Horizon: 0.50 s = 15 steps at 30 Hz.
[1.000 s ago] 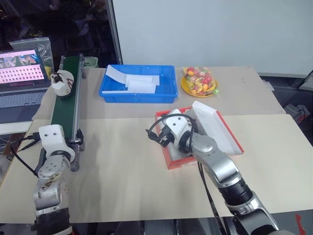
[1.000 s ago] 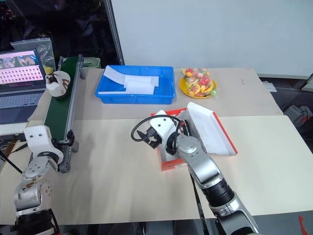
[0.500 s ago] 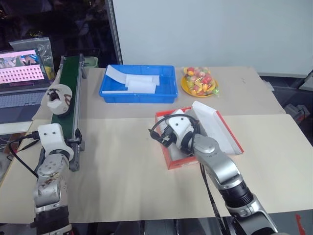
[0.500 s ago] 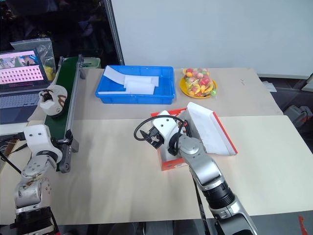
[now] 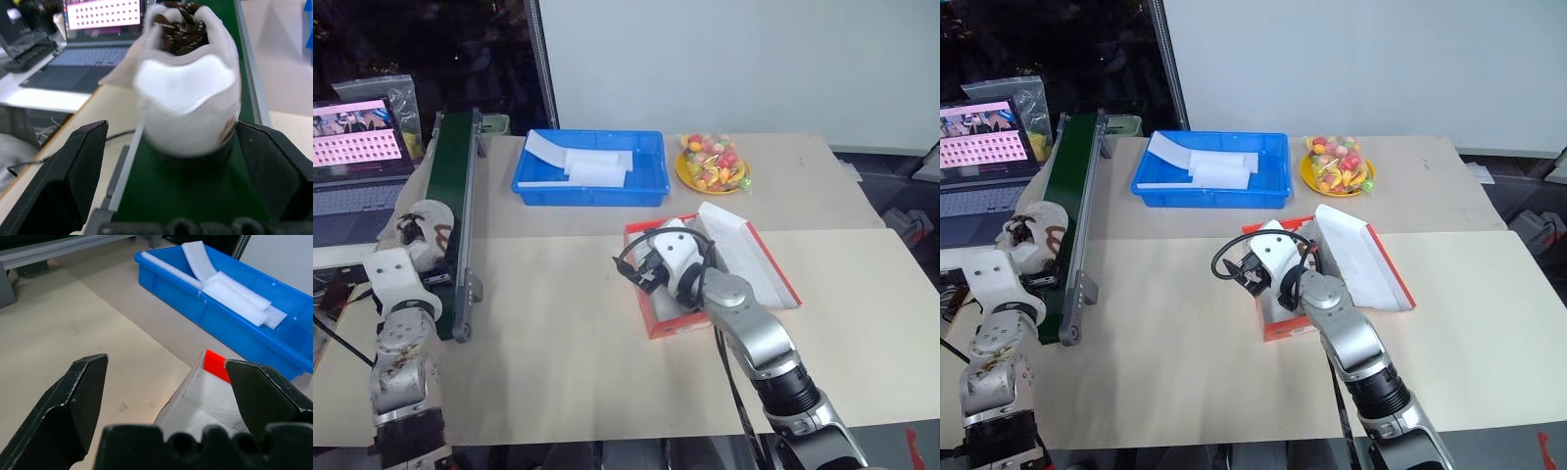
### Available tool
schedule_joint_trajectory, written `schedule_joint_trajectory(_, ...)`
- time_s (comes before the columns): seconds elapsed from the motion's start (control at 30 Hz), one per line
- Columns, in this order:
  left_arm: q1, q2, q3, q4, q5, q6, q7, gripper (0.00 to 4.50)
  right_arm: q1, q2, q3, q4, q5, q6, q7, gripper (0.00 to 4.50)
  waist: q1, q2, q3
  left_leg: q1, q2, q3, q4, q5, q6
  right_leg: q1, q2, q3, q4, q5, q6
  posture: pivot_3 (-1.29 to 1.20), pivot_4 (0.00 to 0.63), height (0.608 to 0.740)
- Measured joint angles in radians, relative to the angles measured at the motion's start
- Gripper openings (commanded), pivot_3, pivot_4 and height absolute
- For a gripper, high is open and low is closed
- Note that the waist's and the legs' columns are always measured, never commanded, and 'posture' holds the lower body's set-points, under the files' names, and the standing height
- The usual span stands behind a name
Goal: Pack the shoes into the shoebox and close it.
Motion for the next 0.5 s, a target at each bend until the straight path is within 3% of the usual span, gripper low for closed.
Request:
schedule_joint_trajectory(0.07, -0.014, -0.002, -0.011, 0.006, -0.004, 0.0, -0.012, 4.2, 0.0, 0.002, -0.004, -0.009, 0.0, 0.01, 0.0, 4.5, 0.0, 0.0, 0.0, 0.0, 0.0, 0.0, 0.0, 0.0, 0.0, 0.0, 0.0, 0.0, 0.0, 0.0, 0.0, 0.0, 0.15, 0.724)
schedule_joint_trajectory(0.2, -0.027, -0.011, -0.027, 0.006, -0.008, -0.018, -0.03, 2.87, 0.0, 0.006, -0.006, -0.022, 0.0, 0.014, 0.0, 4.5, -0.002, 0.0, 0.0, 0.001, 0.0, 0.0, 0.0, 0.0, -0.001, 0.0, 0.0, 0.0, 0.001, 0.0, 0.0, 0.0, 0.15, 0.724)
schedule_joint_trajectory(0.33, -0.027, -0.018, -0.031, 0.006, -0.01, -0.027, -0.03, 1.91, 0.001, 0.005, -0.01, -0.022, 0.0, 0.023, -0.001, 4.5, -0.002, 0.0, 0.0, 0.001, 0.0, 0.0, 0.0, 0.0, -0.001, 0.0, 0.0, 0.0, 0.001, 0.0, 0.0, 0.0, 0.15, 0.724)
schedule_joint_trajectory(0.5, -0.027, -0.018, -0.054, 0.0, 0.0, -0.028, -0.029, 1.83, 0.003, 0.005, -0.01, -0.024, 0.0, 0.029, 0.001, 4.5, 0.0, 0.0, 0.0, 0.001, 0.0, 0.0, 0.0, 0.0, -0.001, 0.0, 0.0, 0.0, 0.001, 0.0, 0.0, 0.0, 0.15, 0.724)
